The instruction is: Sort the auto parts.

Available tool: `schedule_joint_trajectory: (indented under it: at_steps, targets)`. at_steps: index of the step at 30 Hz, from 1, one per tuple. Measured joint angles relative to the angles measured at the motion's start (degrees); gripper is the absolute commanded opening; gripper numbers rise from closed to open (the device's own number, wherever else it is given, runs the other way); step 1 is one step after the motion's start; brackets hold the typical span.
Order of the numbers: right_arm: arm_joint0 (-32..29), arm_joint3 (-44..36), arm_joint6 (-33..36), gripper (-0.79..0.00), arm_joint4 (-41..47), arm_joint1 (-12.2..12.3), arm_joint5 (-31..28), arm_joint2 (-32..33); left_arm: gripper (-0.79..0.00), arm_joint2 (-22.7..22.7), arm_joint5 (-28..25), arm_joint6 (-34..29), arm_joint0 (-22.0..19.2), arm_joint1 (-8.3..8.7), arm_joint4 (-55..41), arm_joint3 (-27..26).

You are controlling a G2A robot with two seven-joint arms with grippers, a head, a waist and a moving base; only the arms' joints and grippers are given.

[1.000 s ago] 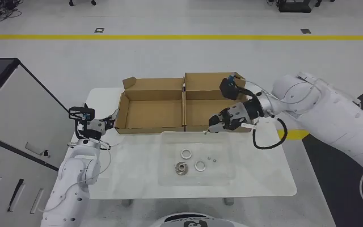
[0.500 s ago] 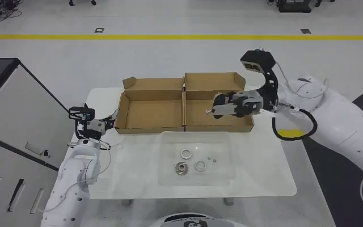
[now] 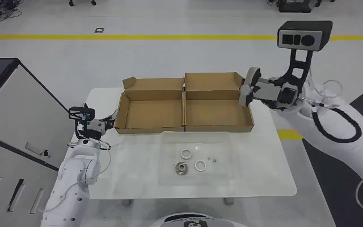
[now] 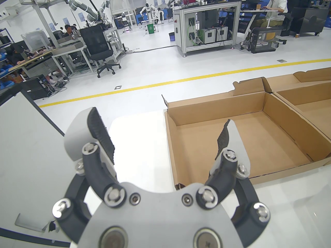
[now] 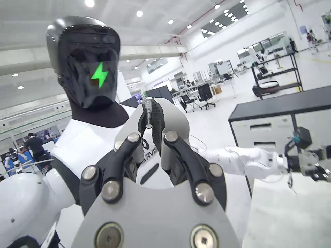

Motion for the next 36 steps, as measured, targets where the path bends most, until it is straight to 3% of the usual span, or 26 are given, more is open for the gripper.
schedule_joint_trajectory:
  at_steps: [16,26,36]
  targets:
    - [-2.2,-3.5,-1.1,-0.785,2.1,-1.1,2.9,1.3,0.000,0.0,0.0,0.0,0.0,0.00,0.0,0.0]
    - [-4.8,-5.9,6.3,-0.785,21.2,-6.0,6.3,2.5,0.000,0.0,0.0,0.0,0.0,0.00,0.0,0.0]
    - [-7.2,-0.5,9.6,-0.785,13.8,-9.8,9.6,6.4,0.000,0.0,0.0,0.0,0.0,0.00,0.0,0.0]
